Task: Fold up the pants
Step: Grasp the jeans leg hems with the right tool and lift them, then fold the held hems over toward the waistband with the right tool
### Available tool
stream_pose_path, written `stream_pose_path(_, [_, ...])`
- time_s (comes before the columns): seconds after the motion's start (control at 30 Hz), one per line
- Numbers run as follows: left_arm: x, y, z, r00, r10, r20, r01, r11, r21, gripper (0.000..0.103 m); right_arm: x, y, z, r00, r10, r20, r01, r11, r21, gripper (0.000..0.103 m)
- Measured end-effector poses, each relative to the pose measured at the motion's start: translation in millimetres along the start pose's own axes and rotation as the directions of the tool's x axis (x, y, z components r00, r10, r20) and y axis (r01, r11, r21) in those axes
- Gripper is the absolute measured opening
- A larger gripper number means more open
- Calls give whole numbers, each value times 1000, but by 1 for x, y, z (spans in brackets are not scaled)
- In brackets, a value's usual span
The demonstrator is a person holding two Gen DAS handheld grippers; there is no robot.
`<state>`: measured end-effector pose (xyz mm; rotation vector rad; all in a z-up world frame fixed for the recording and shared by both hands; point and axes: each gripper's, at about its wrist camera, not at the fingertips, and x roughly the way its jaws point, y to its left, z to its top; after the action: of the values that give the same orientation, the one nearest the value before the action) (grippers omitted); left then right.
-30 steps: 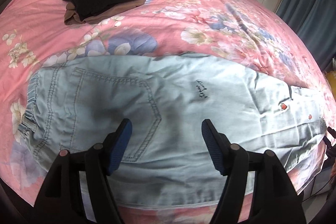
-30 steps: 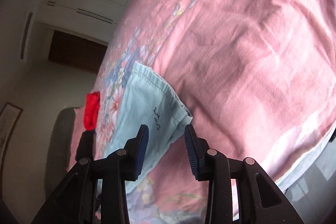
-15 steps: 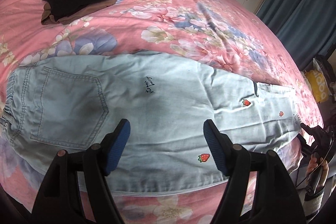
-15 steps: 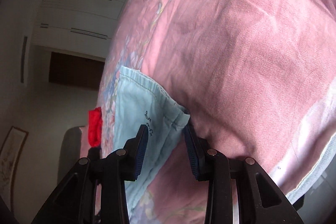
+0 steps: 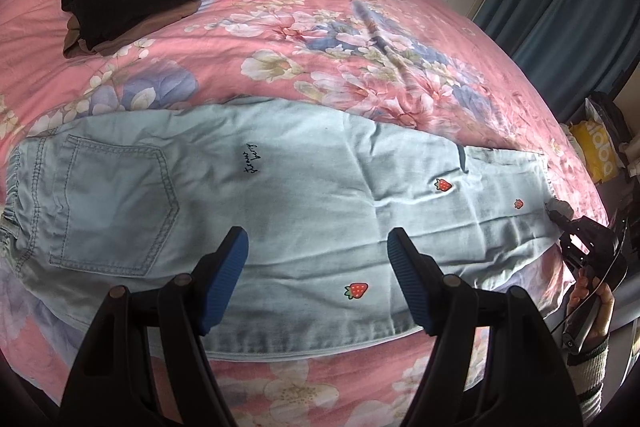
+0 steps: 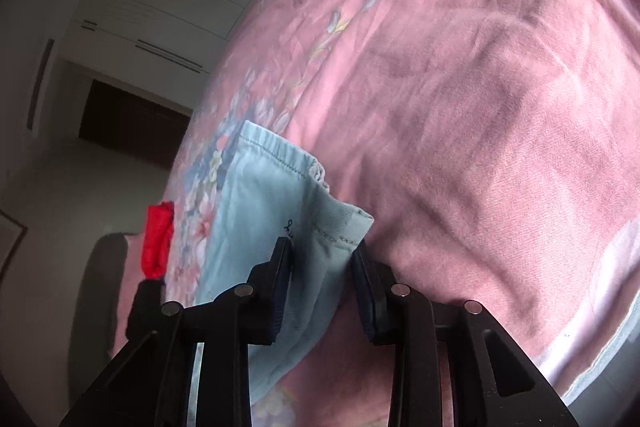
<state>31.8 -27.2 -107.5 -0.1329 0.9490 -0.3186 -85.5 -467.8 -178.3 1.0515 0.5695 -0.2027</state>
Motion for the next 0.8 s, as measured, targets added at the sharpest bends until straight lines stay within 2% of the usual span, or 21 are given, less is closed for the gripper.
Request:
stream_pose_path(0.1, [1,-1,0,1000,2,-6,-2,1000,4,72,-1,10,-2,999,-25,20,26,998,-50,15])
stream_pose_path(0.23, [3,-1,-1,1000,-1,-13,1,1000,0,72,-5,26,-4,997,-55,59,62,990,-126,15])
stream_pose_path(0.47, [6,-4,-4,999,-41,-32,40,999,-10,72,-18,58,-10,993,-52,108,76,969,-236,15])
stream_pose_path(0.8, [4,-8,-7,991,-127,-36,126,991,-41,72,-18,116,-36,992,-25,124,80,885,-459,15])
